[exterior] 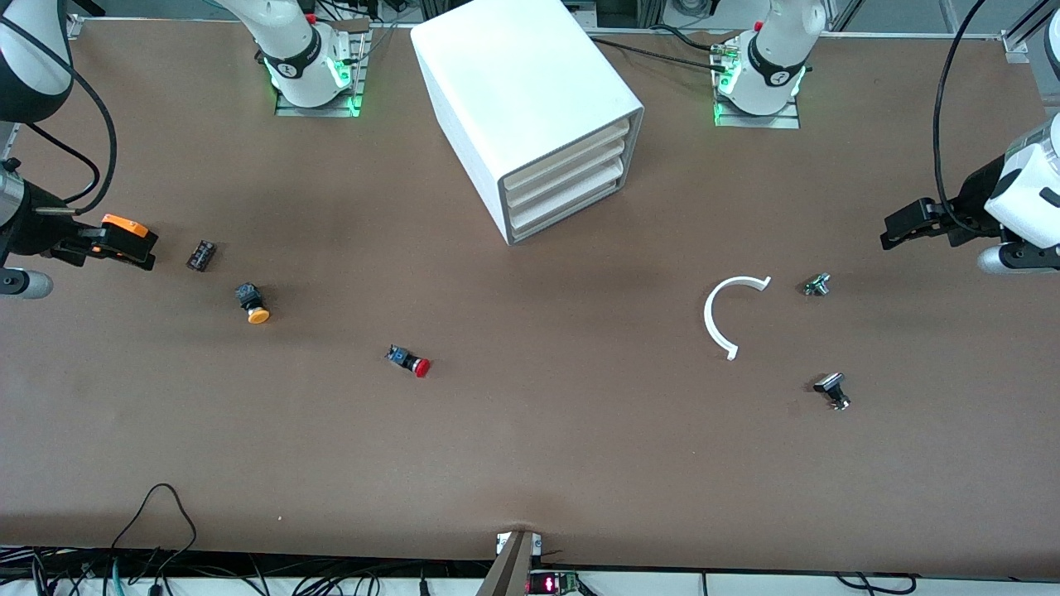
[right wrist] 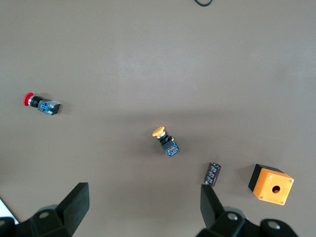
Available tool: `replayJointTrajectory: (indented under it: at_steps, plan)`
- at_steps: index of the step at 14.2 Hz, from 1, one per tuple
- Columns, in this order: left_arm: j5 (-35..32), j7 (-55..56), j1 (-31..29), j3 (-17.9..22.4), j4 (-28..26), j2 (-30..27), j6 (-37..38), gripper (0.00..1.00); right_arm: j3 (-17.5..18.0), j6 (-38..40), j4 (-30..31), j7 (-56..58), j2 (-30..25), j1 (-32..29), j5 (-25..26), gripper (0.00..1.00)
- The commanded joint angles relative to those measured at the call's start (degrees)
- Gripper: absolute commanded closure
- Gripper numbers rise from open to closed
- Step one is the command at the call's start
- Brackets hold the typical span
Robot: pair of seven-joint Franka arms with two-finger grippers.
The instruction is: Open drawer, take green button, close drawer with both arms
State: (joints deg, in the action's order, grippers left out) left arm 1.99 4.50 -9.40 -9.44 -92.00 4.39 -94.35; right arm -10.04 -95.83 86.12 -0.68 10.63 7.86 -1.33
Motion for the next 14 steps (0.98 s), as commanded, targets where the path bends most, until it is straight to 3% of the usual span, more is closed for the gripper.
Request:
replayJointTrajectory:
  at_steps: [1, 14]
  plan:
    - [-1.64, -0.1, -0.88, -0.32, -1.07, -0.87, -0.3, 0.0, -0.07, 0.99, -0.34, 0.33, -1.3, 0.05, 0.53, 0.0]
    - [-1.11, 0.07, -0.97, -0.23, 0.69, 0.62, 0.92, 0.0, 0.28, 0.55, 2.74, 0.59, -2.27, 0.14, 1.76, 0.0]
